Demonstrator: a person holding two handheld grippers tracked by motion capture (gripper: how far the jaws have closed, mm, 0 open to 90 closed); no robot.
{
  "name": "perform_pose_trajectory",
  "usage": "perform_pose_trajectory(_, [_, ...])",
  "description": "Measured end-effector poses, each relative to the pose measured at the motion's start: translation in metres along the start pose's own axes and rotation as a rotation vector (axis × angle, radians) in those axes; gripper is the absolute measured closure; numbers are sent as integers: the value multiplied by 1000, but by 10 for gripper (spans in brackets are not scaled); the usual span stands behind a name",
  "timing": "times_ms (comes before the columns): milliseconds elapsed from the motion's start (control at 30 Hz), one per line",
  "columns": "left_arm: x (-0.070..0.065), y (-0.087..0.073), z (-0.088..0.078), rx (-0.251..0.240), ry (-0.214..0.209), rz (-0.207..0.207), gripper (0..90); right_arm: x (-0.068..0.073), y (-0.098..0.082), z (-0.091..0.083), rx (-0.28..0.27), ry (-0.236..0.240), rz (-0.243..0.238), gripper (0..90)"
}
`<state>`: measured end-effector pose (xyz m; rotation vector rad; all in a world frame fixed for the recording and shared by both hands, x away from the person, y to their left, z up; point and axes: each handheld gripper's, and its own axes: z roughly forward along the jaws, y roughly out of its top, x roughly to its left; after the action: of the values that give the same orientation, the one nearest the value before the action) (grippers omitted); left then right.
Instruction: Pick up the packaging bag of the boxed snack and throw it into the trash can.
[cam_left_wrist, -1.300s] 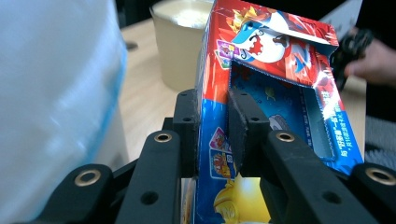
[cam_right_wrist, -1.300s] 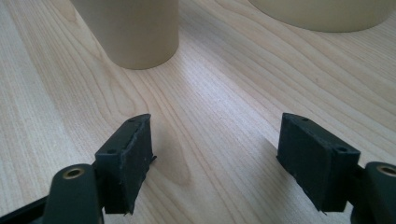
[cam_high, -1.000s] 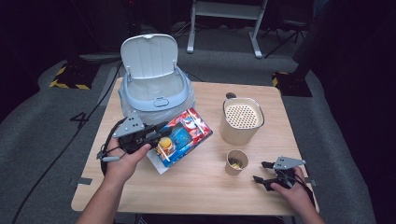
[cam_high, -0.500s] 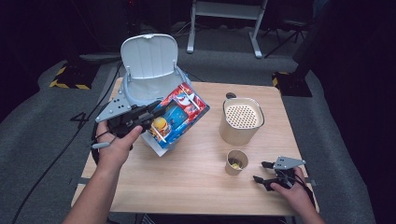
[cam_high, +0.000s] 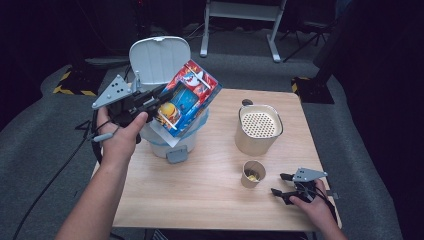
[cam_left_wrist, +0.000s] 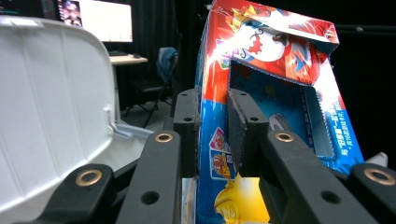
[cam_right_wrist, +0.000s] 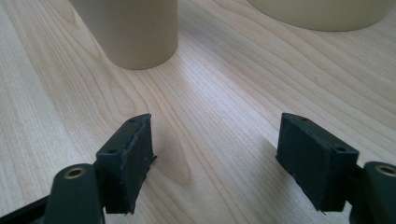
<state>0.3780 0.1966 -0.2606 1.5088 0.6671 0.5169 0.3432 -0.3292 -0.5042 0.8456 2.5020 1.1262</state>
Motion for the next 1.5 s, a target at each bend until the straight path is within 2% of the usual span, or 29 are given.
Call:
perform_pose_trajectory(133, [5,10,3,-17,15,-12,751,1,0,0,-2,4,1,282])
perform_pose_trajectory(300, [10,23,7,-30,34,0,750,1,0,0,-3,7,-4,282])
perform_pose_trajectory(400, [13,30,10,-32,61,25,751,1,0,0,-3,7,-4,282])
perform_pose_trajectory(600, [19,42,15,-69,95,30,751,1,0,0,-2,8,-4,282])
perform_pose_trajectory(700, [24,46,18,-69,115,41,750,1,0,0,-3,7,-4,282])
perform_pose_trajectory(800, [31,49,20,-80,135,33,750,1,0,0,-3,7,-4,282])
perform_pose_trajectory(967, [45,48,25,-103,185,5,749,1,0,0,-3,7,-4,282])
perform_pose_trajectory(1067, [51,44,31,-108,208,14,748,1,0,0,-3,6,-6,283])
perform_pose_trajectory(1300, [58,37,41,-110,264,11,745,2,-1,-1,-3,17,-14,293])
perform_pose_trajectory(1367, [59,36,42,-115,274,0,744,3,-1,-1,-3,20,-16,293])
perform_pose_trajectory(1500, [62,33,42,-115,301,4,743,3,-1,-1,-3,22,-16,293])
